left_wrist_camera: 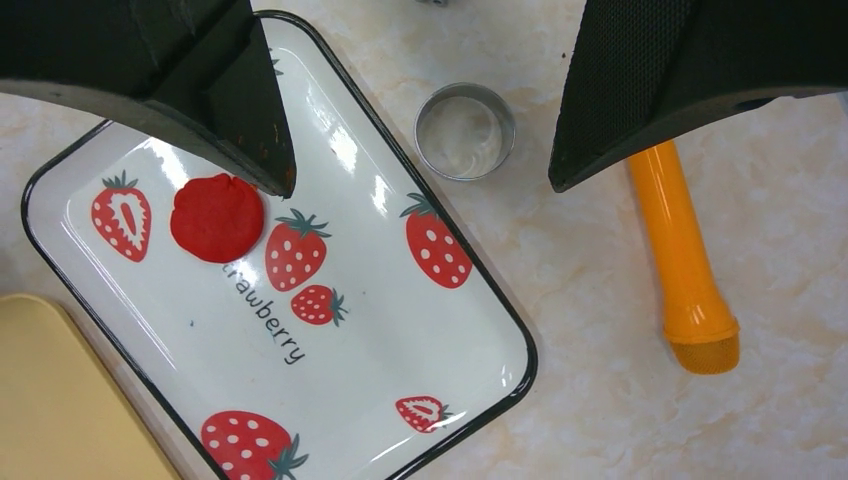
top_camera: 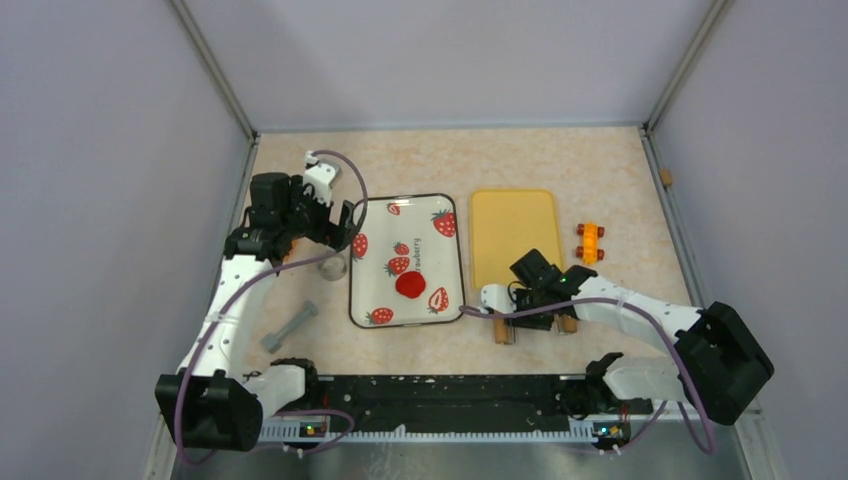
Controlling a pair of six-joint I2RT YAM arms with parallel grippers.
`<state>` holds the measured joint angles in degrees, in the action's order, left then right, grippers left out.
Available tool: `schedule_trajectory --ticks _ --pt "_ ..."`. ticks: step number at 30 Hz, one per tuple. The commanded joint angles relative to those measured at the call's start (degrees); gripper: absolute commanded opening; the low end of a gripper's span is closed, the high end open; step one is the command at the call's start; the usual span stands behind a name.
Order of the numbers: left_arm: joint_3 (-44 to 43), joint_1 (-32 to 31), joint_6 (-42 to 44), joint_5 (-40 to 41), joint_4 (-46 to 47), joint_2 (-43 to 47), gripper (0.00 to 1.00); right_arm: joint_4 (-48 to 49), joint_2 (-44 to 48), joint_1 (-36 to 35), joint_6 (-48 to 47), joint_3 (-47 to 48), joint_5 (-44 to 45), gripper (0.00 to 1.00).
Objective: Roll out the dumpling wrappers from the dough
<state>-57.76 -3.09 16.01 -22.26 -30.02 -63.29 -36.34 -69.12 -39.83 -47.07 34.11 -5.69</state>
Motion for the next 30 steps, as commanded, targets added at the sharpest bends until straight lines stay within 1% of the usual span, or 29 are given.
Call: schedule_trajectory --ticks 1,3,4,5,9,13,15,20,24,27,30 --pt "0.93 -0.74 3.74 -7.02 -0.28 -0.17 0.99 1.15 -1.55 0.37 -2.50 0.23 -2.17 0.27" --pt "1.42 -1.46 2.08 -7.65 -0.30 -0.31 0.99 -0.58 -0.88 0.37 -3.10 0.70 -2.28 0.13" --pt "1.57 -1.86 0.77 -8.26 -0.30 -0.48 0.99 -1.56 -0.04 0.37 -3.26 1.14 -2.60 0.03" --pt "1.73 -2.26 -0.78 -9.02 -0.30 -0.66 0.99 -2.71 1.55 0.37 -3.29 2.03 -3.10 0.00" --pt "1.93 -5.14 -3.95 -10.54 0.46 -0.87 0.98 -8.14 6.91 0.37 -2.23 9.30 -6.55 0.00" --pt "0.85 -8.53 -6.21 -12.65 2.60 -2.16 0.99 -9.83 7.96 0.35 -0.69 17.98 -8.66 0.00" --pt "-0.14 -9.63 -9.38 -14.68 4.71 -3.34 0.99 -7.99 6.61 0.35 0.53 20.70 -7.77 0.00" --pt "-4.53 -10.57 -21.46 -21.04 11.94 -8.20 0.99 1.55 0.03 0.37 8.38 26.44 -3.40 0.00" --pt "-8.67 -11.40 -28.94 -23.57 15.24 -13.02 0.99 7.54 -5.12 0.37 13.30 30.64 -1.68 0.00" --pt "-10.73 -12.46 -33.50 -24.86 16.35 -16.87 0.99 10.18 -7.79 0.30 15.16 33.72 -0.52 0.00" --pt "-11.44 -13.82 -38.90 -25.57 19.34 -19.75 0.99 10.36 -10.30 0.22 15.05 36.78 -0.37 0.00"
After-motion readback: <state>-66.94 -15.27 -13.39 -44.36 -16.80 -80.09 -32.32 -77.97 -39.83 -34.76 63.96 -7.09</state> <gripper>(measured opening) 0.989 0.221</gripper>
